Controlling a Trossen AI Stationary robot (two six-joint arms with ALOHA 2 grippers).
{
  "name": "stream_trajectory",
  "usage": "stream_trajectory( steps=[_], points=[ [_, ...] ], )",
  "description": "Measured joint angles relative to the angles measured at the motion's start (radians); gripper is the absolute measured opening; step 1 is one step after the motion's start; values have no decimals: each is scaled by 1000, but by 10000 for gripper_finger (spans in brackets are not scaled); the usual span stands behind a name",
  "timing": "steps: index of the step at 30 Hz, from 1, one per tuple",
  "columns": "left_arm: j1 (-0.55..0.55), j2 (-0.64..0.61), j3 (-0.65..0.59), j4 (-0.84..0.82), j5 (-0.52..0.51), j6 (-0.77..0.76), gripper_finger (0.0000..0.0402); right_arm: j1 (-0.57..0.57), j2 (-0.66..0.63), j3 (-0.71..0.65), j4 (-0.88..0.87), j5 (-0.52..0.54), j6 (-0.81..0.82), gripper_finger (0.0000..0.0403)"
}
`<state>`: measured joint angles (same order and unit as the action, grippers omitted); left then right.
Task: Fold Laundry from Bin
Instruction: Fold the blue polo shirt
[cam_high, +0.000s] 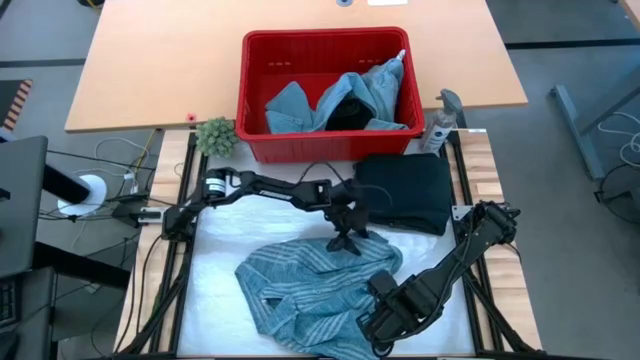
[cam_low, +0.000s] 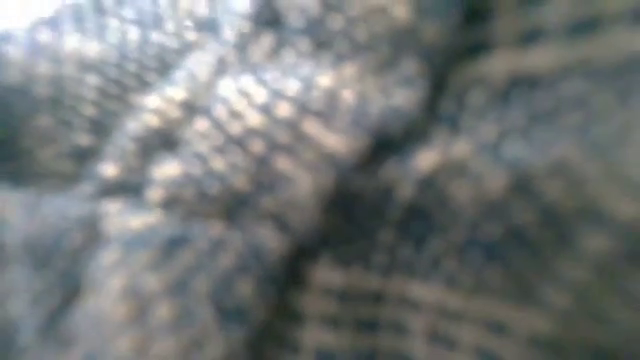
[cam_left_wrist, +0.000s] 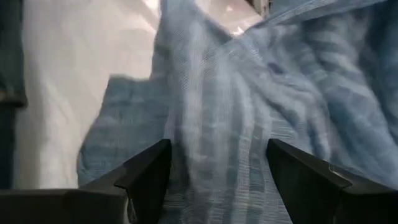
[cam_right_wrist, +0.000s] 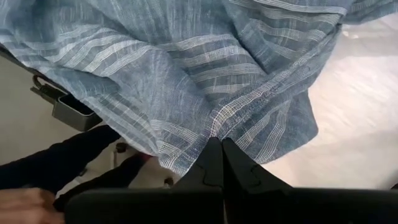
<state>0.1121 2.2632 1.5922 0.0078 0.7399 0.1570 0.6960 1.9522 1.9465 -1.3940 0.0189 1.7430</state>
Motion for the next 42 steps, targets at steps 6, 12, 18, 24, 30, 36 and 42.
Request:
stream_trajectory(
  steps=[6,12,18,24,30,36,42],
  points=[
    [6,28,42,-3,151,-125,211,-5,0,0,3,1,-13,14],
    [44,-9,138,-91,302,-256,29,5,0,0,-104,28,219,14],
    [87,-56,271,-258,270,-286,2,39,0,0,-173,77,473,14],
    [149,-107,551,-407,243,-295,0,35,0,0,-176,94,480,14],
    [233,-223,688,-691,240,-258,0,15,0,0,-134,117,483,14],
    [374,-527,494,-1103,-225,48,0,4,0,1,-64,170,463,14],
    [445,-760,266,-1151,-588,137,0,0,0,1,60,167,395,14]
  ],
)
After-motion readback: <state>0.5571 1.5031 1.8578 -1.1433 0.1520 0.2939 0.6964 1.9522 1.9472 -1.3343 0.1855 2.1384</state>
